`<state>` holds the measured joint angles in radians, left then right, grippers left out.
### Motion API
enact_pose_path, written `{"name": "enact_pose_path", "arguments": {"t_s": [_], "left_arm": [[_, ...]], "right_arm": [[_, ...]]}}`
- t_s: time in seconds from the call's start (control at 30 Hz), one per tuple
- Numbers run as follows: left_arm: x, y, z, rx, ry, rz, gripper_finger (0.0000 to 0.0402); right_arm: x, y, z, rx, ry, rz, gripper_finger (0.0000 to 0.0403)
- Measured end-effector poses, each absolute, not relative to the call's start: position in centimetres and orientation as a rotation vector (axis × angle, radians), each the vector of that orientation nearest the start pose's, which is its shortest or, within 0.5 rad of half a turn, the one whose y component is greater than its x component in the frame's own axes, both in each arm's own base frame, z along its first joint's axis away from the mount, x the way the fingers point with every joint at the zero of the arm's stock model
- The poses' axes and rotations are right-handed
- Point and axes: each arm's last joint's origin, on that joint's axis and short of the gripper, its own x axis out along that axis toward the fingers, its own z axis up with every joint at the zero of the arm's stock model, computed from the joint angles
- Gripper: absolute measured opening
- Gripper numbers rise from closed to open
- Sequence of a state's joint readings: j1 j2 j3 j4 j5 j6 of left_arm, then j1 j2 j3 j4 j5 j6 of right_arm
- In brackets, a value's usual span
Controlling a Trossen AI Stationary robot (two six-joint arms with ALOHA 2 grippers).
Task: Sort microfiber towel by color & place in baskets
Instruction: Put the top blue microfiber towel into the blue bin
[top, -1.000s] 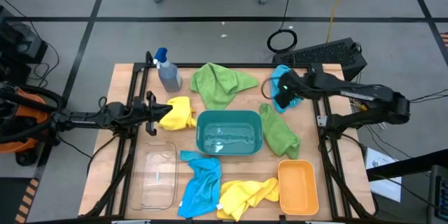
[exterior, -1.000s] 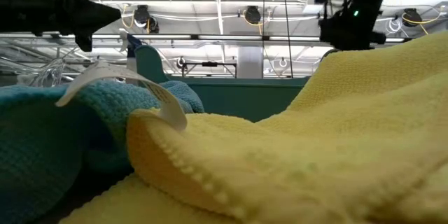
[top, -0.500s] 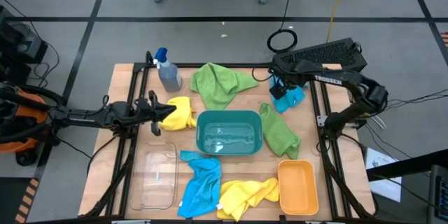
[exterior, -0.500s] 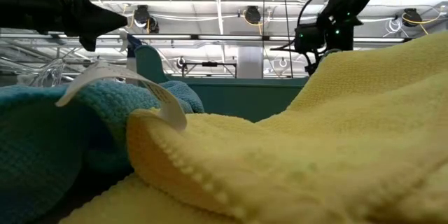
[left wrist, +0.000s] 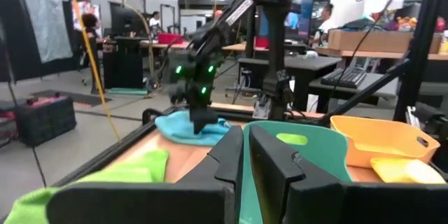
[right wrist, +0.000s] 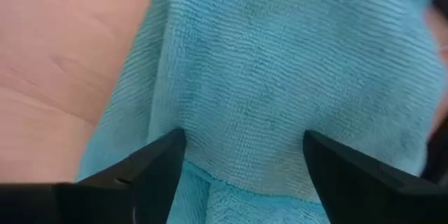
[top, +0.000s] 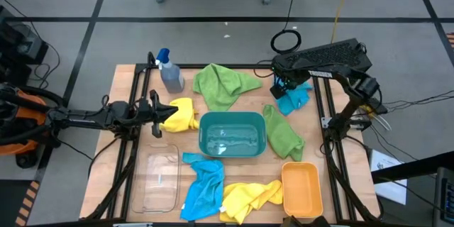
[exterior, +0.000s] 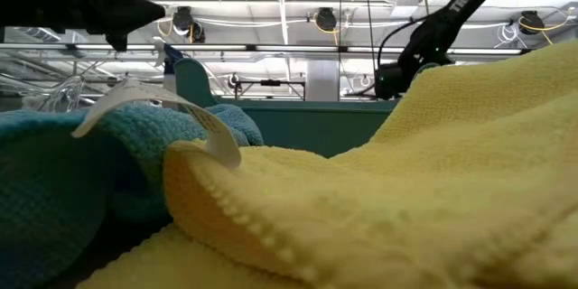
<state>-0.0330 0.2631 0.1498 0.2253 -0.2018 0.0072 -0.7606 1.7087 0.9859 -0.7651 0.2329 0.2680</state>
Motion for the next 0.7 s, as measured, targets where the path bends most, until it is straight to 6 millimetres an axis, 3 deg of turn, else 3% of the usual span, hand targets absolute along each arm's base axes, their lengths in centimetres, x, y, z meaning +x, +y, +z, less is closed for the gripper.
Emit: {"name": "enact_pose_path", "arguments": {"t_s": [0.27,0.63,0.7], "left_arm": [[11.4,0.2,21.5,0.059,-0.088,0.17,0.0032],[11.6,0.2,21.4,0.078,-0.072,0.178,0.0032],[11.6,0.2,21.4,0.078,-0.072,0.178,0.0032]], "right_arm": [[21.0,-20.4,12.9,0.573,1.474,-1.017,0.0223],[21.4,-20.3,12.7,0.561,1.444,-1.037,0.0024],[21.4,-20.3,12.8,0.558,1.444,-1.035,0.001]]}}
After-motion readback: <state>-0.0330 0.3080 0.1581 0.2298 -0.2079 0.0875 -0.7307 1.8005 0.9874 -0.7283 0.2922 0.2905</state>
